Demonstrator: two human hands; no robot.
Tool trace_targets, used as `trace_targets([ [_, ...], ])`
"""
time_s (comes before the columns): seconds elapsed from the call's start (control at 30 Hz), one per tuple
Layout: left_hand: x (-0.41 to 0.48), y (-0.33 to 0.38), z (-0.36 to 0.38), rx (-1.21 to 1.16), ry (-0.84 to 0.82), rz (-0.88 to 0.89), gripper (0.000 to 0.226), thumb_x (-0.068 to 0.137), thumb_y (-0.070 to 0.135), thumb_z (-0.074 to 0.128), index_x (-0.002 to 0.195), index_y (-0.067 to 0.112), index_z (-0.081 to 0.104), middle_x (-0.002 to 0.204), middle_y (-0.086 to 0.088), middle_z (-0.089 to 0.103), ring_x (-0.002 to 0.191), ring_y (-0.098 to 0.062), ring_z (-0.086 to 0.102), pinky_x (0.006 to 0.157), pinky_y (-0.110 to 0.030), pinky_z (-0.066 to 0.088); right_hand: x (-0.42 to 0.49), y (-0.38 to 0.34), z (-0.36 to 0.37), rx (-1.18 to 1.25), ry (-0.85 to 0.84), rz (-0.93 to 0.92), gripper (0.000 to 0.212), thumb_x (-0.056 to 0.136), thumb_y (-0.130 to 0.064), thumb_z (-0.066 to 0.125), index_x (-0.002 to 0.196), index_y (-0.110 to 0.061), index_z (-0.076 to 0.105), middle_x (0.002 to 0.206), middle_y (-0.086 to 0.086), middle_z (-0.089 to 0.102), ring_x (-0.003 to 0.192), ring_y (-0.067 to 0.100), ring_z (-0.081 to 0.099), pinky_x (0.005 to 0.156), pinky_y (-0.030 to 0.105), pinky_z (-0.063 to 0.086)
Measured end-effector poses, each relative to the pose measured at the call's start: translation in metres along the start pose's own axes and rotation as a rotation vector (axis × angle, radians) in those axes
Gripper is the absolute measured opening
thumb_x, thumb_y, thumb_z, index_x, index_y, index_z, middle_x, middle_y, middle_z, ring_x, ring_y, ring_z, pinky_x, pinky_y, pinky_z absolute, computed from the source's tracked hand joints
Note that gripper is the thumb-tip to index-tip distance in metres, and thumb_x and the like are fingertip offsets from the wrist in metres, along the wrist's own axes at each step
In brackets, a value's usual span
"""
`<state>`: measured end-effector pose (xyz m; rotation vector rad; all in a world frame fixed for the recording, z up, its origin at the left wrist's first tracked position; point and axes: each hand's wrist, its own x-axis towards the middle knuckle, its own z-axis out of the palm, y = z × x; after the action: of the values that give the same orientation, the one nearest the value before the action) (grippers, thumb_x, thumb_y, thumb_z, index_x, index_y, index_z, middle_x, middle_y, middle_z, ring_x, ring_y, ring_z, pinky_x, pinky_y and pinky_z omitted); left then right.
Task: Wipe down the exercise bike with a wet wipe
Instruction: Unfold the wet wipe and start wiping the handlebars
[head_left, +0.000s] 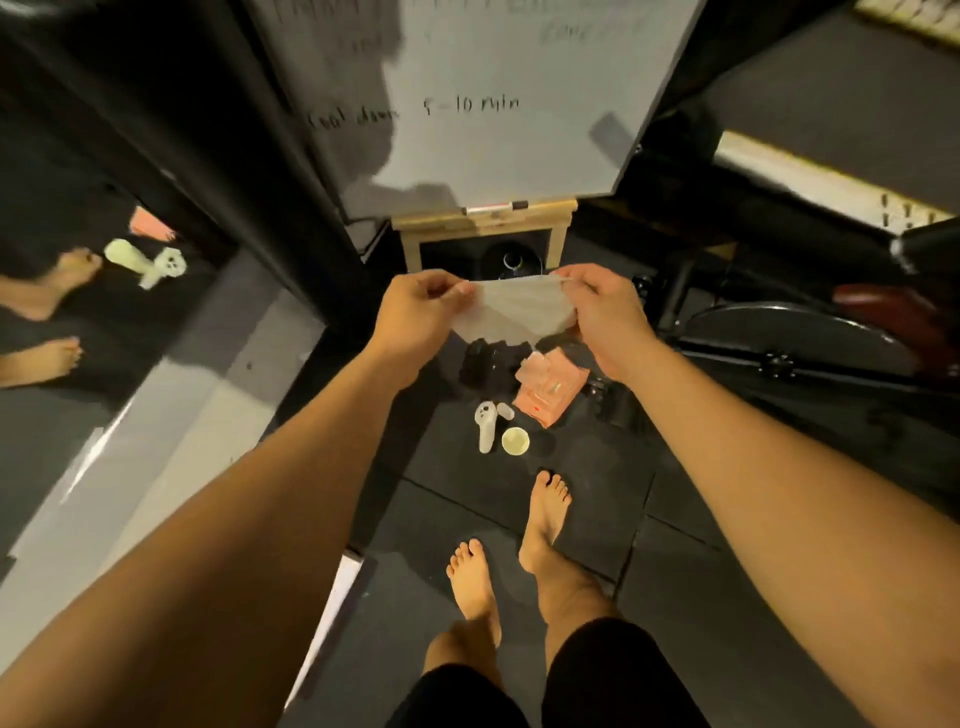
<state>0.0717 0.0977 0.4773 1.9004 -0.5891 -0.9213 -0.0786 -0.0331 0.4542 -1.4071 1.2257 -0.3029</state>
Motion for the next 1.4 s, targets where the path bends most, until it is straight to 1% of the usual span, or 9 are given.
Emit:
trace_targets([
  [0.17,-0.040,0.087,-0.033,-0.038,0.034,0.163,0.016,0.101,0.019,0.048,0.090,0.014,0.059,0.093,-0.004,0.060,0.088,-0.026,0.059,0.076,-0.043,0.051,-0.064,-0.078,-0.040,-0.136,0.105,-0.140,0.028,0.095,-0.032,0.060,0.097,-0.007,0.070,0.094,0.000,0.065,0.079,0.007,0.055,0.071,0.022,0.044],
  [0.3,-0.071,0.148,-0.033,-0.105,0.082,0.202,0.020,0.104,0.021,0.043,0.087,0.022,0.054,0.085,0.004,0.054,0.076,-0.016,0.049,0.064,-0.028,0.039,-0.116,-0.135,-0.068,0.516,0.045,-0.033,0.025,0.097,-0.035,0.057,0.112,-0.017,0.063,0.113,0.001,0.069,0.108,0.018,0.063,0.099,0.040,0.046],
  [0.4,-0.096,0.190,-0.031,-0.305,0.043,0.223,0.022,0.101,0.016,0.049,0.082,0.018,0.059,0.081,0.001,0.060,0.072,-0.016,0.055,0.062,-0.027,0.049,-0.158,-0.161,-0.090,0.826,0.045,-0.045,0.032,0.104,-0.032,0.041,0.121,-0.011,0.058,0.113,0.008,0.071,0.104,0.024,0.068,0.088,0.041,0.053],
  [0.53,-0.109,0.247,-0.015,-0.247,0.028,0.271,0.023,0.103,0.013,0.037,0.091,0.017,0.056,0.098,-0.006,0.059,0.086,-0.016,0.055,0.074,-0.029,0.044,-0.210,-0.186,-0.116,0.818,0.202,-0.011,0.021,0.102,-0.022,0.045,0.115,-0.013,0.059,0.106,0.010,0.070,0.089,0.027,0.070,0.064,0.035,0.056],
  [0.73,-0.132,0.307,0.018,-0.131,0.038,0.515,0.019,0.104,0.023,0.043,0.092,0.019,0.057,0.093,0.006,0.055,0.082,-0.005,0.051,0.065,-0.022,0.040,-0.254,-0.200,-0.170,0.875,0.188,-0.146,0.024,0.102,-0.022,0.046,0.113,-0.009,0.064,0.091,0.009,0.075,0.080,0.027,0.072,0.071,0.039,0.055],
  [0.87,-0.145,0.334,0.039,-0.036,0.032,0.686,0.015,0.101,0.030,0.052,0.092,0.020,0.058,0.087,0.011,0.055,0.079,-0.003,0.051,0.061,-0.021,0.036,-0.270,-0.191,-0.202,0.529,0.156,-0.160,0.032,0.089,-0.038,0.066,0.105,-0.010,0.070,0.095,0.012,0.073,0.076,0.023,0.068,0.060,0.033,0.049],
  [1.0,-0.163,0.341,0.078,-0.001,-0.095,0.782,0.010,0.102,0.023,0.048,0.098,0.023,0.056,0.092,0.015,0.056,0.086,0.002,0.051,0.069,-0.018,0.041,-0.279,-0.167,-0.228,0.232,0.490,-0.312,0.015,0.088,-0.029,0.068,0.081,-0.015,0.068,0.093,0.012,0.070,0.083,0.022,0.064,0.070,0.034,0.046],
  [1.17,-0.184,0.312,0.143,0.026,-0.260,0.781,0.018,0.100,0.015,0.049,0.110,0.028,0.057,0.105,0.017,0.059,0.099,0.002,0.054,0.081,-0.017,0.045,-0.296,-0.136,-0.269,0.270,0.825,-0.402,0.008,0.095,-0.023,0.056,0.087,-0.022,0.057,0.089,-0.001,0.061,0.085,0.011,0.058,0.067,0.027,0.043],
  [1.4,-0.202,0.337,0.224,0.120,0.026,0.891,0.014,0.101,0.026,0.050,0.108,0.022,0.061,0.093,0.010,0.062,0.086,0.000,0.057,0.067,-0.008,0.042,-0.268,-0.122,-0.364,0.013,0.906,-0.520,0.004,0.096,-0.025,0.056,0.094,-0.022,0.058,0.083,-0.012,0.059,0.081,0.002,0.057,0.064,0.017,0.043],
])
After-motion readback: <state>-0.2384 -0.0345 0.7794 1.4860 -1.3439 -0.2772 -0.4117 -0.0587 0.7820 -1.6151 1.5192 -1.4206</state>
